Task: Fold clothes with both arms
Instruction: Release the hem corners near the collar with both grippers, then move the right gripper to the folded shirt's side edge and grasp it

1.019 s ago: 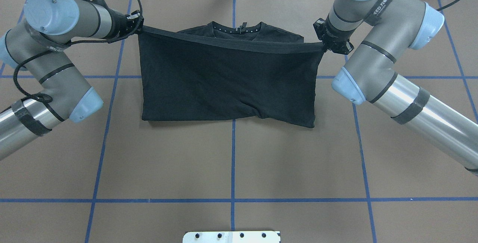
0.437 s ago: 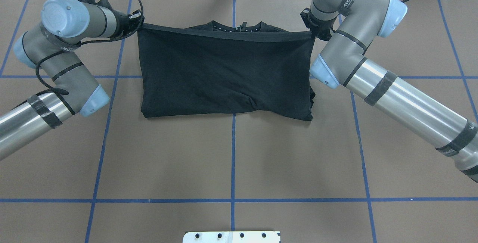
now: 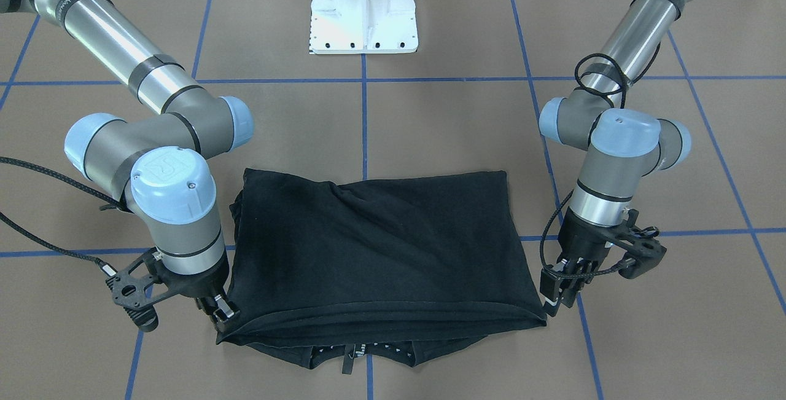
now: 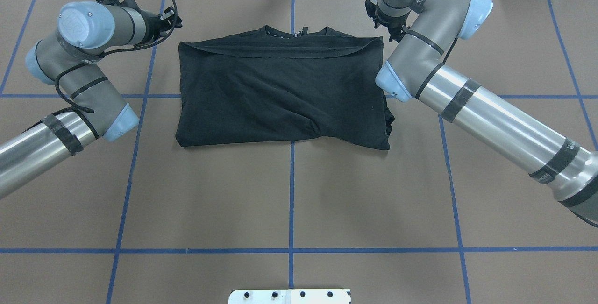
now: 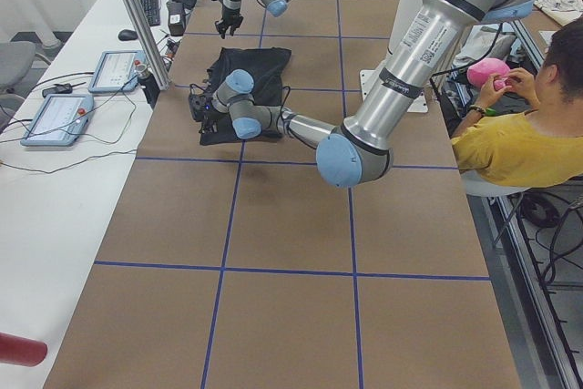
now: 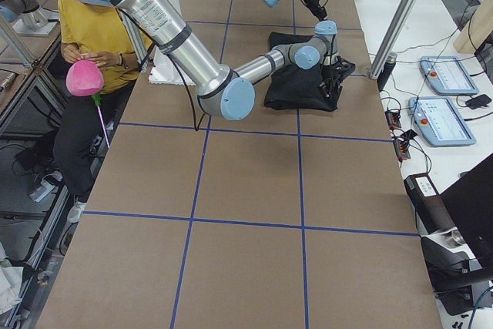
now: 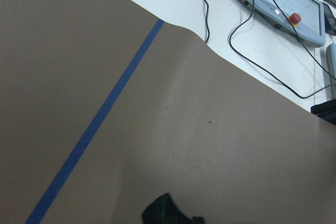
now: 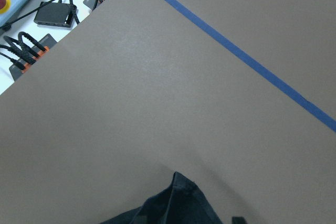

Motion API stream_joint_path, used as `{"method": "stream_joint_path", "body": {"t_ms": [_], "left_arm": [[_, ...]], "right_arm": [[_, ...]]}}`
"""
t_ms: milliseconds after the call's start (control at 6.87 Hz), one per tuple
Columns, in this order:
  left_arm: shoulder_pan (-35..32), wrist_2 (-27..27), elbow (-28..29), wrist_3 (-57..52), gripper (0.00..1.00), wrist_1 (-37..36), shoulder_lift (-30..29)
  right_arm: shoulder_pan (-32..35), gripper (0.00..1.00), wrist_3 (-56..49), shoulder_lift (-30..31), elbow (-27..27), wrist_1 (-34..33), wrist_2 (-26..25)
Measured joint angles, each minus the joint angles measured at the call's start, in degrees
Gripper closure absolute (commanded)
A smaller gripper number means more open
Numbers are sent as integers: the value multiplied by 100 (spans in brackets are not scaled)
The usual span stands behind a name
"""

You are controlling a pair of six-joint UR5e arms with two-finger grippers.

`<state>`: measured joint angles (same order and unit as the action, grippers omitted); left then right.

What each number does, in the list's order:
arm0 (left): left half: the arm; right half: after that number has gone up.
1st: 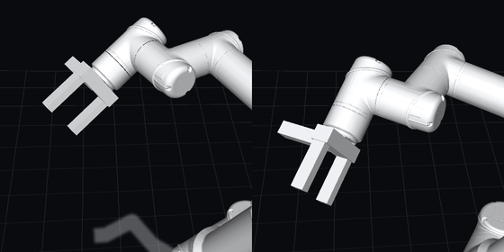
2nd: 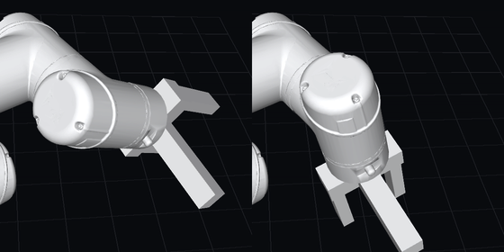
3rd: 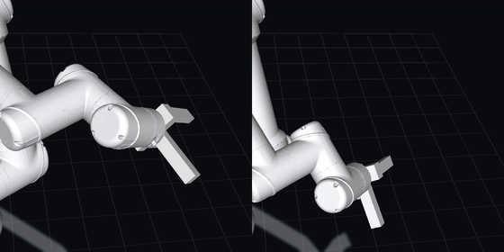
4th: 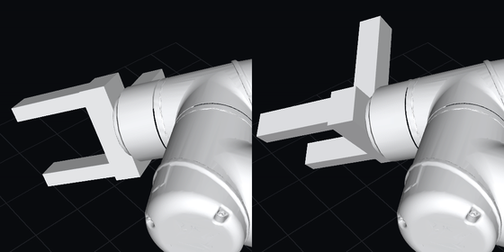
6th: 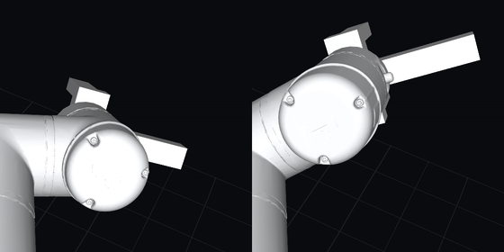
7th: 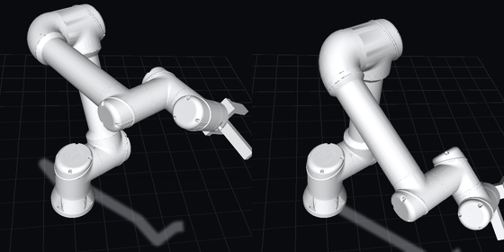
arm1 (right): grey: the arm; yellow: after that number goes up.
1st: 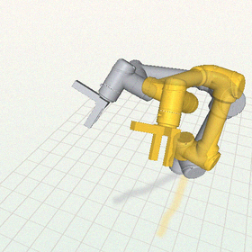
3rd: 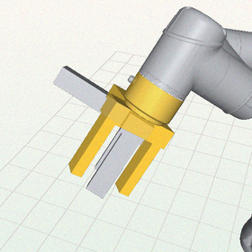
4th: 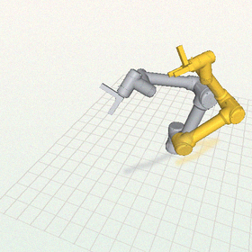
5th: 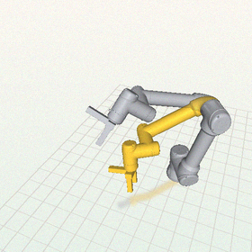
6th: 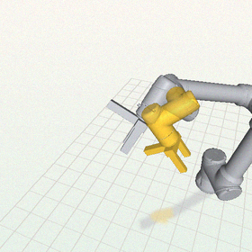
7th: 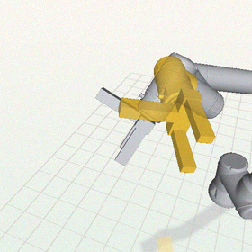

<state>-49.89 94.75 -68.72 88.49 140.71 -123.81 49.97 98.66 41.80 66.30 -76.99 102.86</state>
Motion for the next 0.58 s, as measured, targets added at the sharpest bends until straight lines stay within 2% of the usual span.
{"method": "stream_joint_path", "body": {"t_ms": [146,291,437,582], "left_arm": [[-12,-1,1,-4,5,32,-20],[-27,14,-39,-6,5,43,-40],[-39,24,-114,-5,5,45,-43],[-41,33,-223,-1,5,38,-22]], "right_arm": [[-22,0,18,-7,80,21,3],[-85,0,63,193,437,3,27],[-243,0,208,734,1144,-3,40],[-506,0,431,1532,2121,23,31]]}}
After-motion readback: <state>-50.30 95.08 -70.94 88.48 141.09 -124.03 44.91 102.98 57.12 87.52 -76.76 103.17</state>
